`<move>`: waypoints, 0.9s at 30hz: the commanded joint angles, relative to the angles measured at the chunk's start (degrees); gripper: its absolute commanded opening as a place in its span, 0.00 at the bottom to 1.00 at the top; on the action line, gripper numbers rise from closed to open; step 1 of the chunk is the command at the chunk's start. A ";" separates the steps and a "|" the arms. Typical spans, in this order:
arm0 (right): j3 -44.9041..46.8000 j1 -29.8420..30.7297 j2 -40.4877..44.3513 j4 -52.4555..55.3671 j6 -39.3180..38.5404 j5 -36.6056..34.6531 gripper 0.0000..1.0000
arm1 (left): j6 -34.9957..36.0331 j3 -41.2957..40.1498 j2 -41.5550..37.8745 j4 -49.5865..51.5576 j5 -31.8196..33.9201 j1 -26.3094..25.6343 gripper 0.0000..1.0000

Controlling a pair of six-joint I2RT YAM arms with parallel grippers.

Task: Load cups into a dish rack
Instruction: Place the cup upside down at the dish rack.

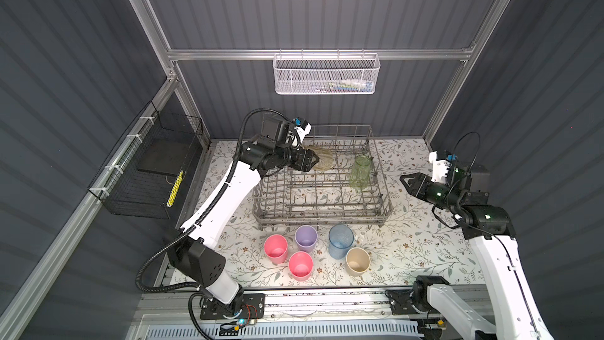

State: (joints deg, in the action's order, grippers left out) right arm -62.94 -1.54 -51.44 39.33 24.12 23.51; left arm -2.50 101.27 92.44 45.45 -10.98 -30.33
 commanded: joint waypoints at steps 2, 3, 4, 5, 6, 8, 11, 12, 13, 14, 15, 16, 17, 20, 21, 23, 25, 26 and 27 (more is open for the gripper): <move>1.68 -0.46 -0.24 0.05 -1.73 -0.70 0.40 | 2.11 3.43 2.74 9.76 12.08 0.23 0.53; 2.06 -0.47 -0.32 -0.16 -1.77 -0.72 0.41 | 2.24 3.68 3.31 10.63 13.44 0.23 0.52; 2.27 -0.56 -0.33 -0.32 -1.79 -0.72 0.41 | 2.24 3.87 3.88 11.21 14.66 0.24 0.53; 2.61 -0.65 -0.33 -0.50 -1.92 -0.68 0.41 | 2.32 4.21 4.56 11.93 16.12 0.23 0.53; 2.88 -0.70 -0.33 -0.60 -1.96 -0.58 0.41 | 2.41 4.82 5.37 12.29 17.40 0.23 0.53; 3.30 -0.98 -0.49 -0.66 -2.15 -0.31 0.41 | 2.71 5.74 6.71 14.37 19.04 0.19 0.52; 3.94 -1.25 -0.50 -0.84 -2.39 0.14 0.41 | 3.16 7.36 8.86 15.45 20.19 0.21 0.52; 4.20 -1.40 -0.42 -0.96 -2.41 0.25 0.41 | 3.18 7.84 9.61 15.83 20.17 0.25 0.52; 4.46 -1.45 -0.36 -1.05 -2.48 0.36 0.41 | 3.21 8.31 10.28 15.98 19.87 0.20 0.52; 4.73 -1.59 -0.33 -1.15 -2.50 0.42 0.41 | 3.21 8.57 10.92 16.00 19.65 0.18 0.52; 5.07 -1.68 -0.24 -1.19 -2.50 0.50 0.41 | 3.30 8.74 11.50 15.84 19.50 0.21 0.52; 5.32 -1.80 -0.18 -1.29 -2.59 0.64 0.41 | 3.42 8.93 12.01 15.86 19.49 0.20 0.52; 5.60 -1.94 -0.09 -1.38 -2.59 0.76 0.41 | 3.47 9.41 12.71 15.86 19.67 0.24 0.52; 6.07 -2.32 0.02 -1.41 -2.83 0.82 0.41 | 3.73 10.84 14.66 15.90 19.35 0.19 0.52; 6.29 -2.40 0.09 -1.43 -2.94 0.76 0.41 | 3.82 11.40 15.12 15.81 19.21 0.20 0.52; 6.59 -2.61 0.12 -1.47 -2.94 0.92 0.41 | 4.13 12.64 16.35 15.99 18.69 0.21 0.52; 6.92 -2.85 0.12 -1.67 -2.98 1.10 0.41 | 4.24 13.46 17.21 15.98 18.34 0.19 0.52; 7.10 -2.91 0.10 -1.91 -2.94 1.35 0.41 | 4.26 13.83 17.78 15.99 17.83 0.18 0.51; 7.31 -3.01 0.03 -2.13 -2.90 1.40 0.41 | 4.26 14.10 18.38 16.07 17.46 0.25 0.51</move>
State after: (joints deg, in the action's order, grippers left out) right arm -56.49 -4.14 -51.83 38.30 22.00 24.10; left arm 0.51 112.71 110.02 60.58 7.70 -30.28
